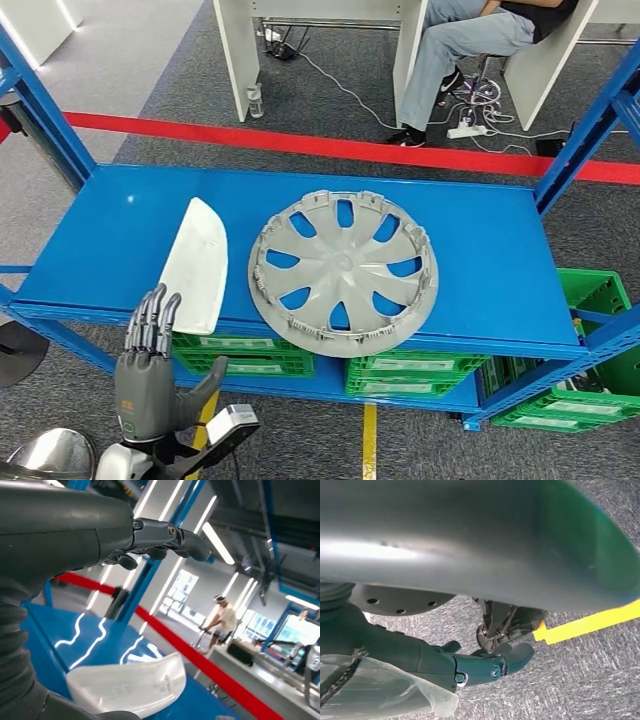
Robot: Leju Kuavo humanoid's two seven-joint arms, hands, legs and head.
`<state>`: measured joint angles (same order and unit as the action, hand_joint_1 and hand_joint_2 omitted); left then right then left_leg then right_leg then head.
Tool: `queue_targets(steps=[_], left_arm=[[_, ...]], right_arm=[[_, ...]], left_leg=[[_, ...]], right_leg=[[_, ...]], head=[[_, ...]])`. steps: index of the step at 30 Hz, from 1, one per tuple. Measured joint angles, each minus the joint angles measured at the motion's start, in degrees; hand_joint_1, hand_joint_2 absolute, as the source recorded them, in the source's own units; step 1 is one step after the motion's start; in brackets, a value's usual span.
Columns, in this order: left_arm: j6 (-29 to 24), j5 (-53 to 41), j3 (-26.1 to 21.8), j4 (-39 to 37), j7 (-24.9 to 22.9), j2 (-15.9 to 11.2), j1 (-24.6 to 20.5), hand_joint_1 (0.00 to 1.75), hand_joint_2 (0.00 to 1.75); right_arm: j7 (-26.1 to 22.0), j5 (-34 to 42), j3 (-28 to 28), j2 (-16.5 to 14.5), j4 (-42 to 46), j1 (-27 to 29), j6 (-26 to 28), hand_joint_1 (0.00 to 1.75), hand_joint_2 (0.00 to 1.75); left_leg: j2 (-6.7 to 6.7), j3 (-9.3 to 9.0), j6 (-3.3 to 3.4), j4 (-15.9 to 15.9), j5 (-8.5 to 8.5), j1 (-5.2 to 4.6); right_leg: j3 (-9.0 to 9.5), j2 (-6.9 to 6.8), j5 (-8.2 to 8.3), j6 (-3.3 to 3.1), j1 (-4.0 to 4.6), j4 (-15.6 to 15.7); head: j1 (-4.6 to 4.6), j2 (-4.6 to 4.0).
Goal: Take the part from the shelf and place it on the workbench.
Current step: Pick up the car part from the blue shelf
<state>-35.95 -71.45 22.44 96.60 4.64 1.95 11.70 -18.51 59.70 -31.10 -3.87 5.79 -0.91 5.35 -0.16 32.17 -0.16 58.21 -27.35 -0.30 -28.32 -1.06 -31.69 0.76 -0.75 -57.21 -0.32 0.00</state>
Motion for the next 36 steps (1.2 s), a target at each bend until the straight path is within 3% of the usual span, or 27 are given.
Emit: queue_targets(steps=[7, 23, 36], left_arm=[[0.5, 6.1, -1.1, -4.3, 1.4, 0.1, -2.1, 0.00, 1.75], [1.2, 7.2, -4.2, -10.3, 2.2, 1.0, -4.1, 0.00, 1.75], [3.8, 13.4, -6.9, -15.0, 5.7, 2.0, -7.8, 0.00, 1.75]], right_arm=[[0.0, 0.4, -1.3, 0.3, 0.0, 0.0, -0.3, 0.00, 0.00], [0.3, 0.4, -2.6, 0.8, 0.0, 0.0, -0.8, 0.00, 0.00], [1.1, 0.3, -4.5, 3.0, -0.1, -0.1, -3.3, 0.00, 0.00]], left_leg=[[0.00, 0.00, 0.00, 0.0, 0.00, 0.00], [0.00, 0.00, 0.00, 0.0, 0.00, 0.00], [0.00, 0.00, 0.01, 0.0, 0.01, 0.00]], right_leg=[[0.12, 0.00, 0.00, 0.00, 0.00, 0.0], [0.13, 0.00, 0.00, 0.01, 0.00, 0.0], [0.14, 0.00, 0.02, 0.03, 0.00, 0.0]], head=[[0.01, 0.00], [0.01, 0.00], [0.00, 0.00]])
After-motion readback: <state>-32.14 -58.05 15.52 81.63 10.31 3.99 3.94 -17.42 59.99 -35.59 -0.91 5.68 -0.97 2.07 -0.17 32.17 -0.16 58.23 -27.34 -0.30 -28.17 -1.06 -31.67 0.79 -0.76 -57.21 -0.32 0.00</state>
